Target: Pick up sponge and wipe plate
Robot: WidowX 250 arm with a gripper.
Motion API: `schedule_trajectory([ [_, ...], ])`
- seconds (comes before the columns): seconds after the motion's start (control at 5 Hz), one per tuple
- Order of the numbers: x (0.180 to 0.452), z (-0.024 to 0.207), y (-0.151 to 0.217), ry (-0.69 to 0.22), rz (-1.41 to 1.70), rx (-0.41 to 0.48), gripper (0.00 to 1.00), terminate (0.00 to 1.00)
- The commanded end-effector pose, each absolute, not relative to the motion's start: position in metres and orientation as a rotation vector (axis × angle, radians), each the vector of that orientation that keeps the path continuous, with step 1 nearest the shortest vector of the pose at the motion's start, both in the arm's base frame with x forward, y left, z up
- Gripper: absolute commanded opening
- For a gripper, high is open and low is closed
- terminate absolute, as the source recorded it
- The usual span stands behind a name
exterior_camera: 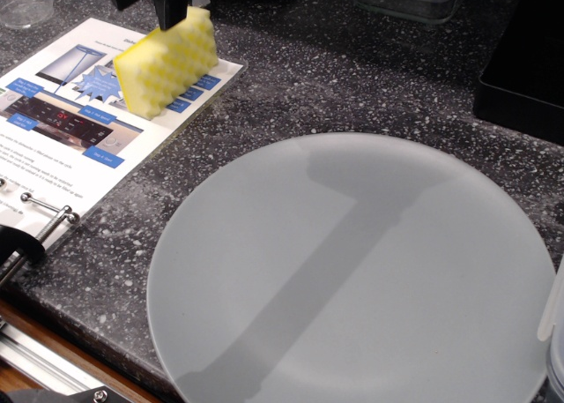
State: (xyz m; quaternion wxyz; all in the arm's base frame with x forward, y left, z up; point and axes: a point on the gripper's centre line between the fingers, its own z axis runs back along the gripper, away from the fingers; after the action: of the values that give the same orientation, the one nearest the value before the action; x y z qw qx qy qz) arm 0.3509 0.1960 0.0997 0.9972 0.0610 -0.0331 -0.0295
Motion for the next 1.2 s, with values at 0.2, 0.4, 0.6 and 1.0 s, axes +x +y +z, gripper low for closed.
schedule_trajectory([
  [0.2,0.337,0.08,0.206,-0.099,-0.01,0.124,1.0,0.0],
  [0.4,0.335,0.082,0.211,-0.113,-0.006,0.114,0.0,0.0],
  [0.6,0.334,0.089,0.209,-0.112,-0.003,0.099,0.0,0.0],
  [1.0,0.311,0.132,0.143,-0.077,-0.127,-0.108,0.0,0.0],
])
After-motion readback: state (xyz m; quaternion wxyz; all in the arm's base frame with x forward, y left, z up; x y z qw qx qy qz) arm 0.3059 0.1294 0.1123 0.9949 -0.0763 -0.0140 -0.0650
